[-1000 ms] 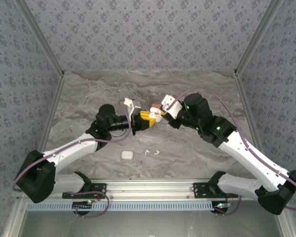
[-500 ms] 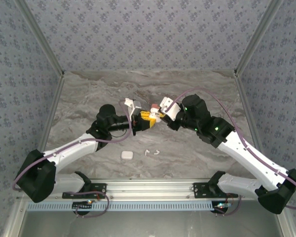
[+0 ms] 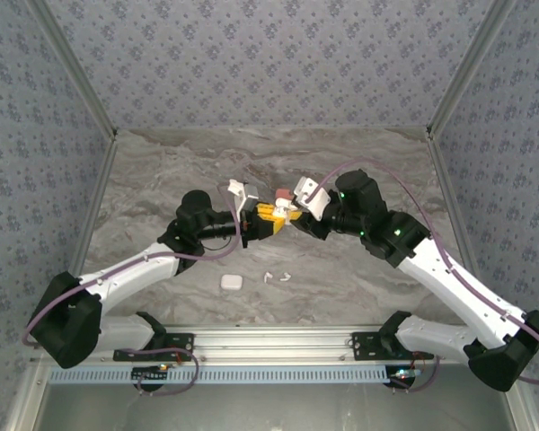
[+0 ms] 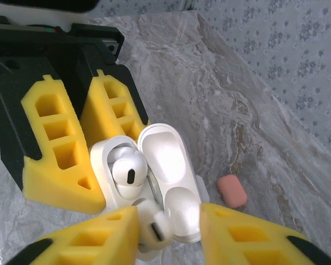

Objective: Insert wireless bluetooth earbuds into charging case

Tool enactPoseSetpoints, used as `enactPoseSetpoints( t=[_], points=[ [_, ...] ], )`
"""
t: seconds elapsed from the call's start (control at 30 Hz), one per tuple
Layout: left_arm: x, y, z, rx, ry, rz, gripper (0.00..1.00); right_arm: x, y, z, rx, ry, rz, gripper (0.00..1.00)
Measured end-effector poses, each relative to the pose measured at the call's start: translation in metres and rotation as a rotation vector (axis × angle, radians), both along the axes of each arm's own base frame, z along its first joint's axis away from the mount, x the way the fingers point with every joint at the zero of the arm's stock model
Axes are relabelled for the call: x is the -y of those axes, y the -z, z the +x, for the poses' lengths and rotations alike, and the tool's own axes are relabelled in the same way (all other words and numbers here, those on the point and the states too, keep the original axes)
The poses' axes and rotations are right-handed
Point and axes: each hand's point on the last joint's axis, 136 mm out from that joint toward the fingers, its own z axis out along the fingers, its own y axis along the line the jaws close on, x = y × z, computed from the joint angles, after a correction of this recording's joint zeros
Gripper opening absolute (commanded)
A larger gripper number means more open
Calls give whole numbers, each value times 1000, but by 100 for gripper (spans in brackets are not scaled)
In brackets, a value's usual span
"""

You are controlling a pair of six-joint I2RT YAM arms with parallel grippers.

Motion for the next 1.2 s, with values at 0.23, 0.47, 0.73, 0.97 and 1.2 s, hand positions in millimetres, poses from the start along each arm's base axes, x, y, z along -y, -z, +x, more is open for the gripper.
enactPoseSetpoints(
  t=[0.23,0.47,0.73,0.97,1.2],
  points=[
    [0,-6,2,21,-13,-18,0,18,-34,1,-62,16,187,76],
    [1,-13,2,40,-18,-42,0,30,-49,15,-220,51,366,100],
    [1,-14,2,45,-19,-46,0,-1,-16,14,-520,-52,420,100],
    [1,-14,3,45,-26,-46,0,-18,-19,-7,-603,-174,433,100],
    [0,-15,4,49,-35,-50,0,-14,-37,-18,-582,-210,427,100]
  ],
)
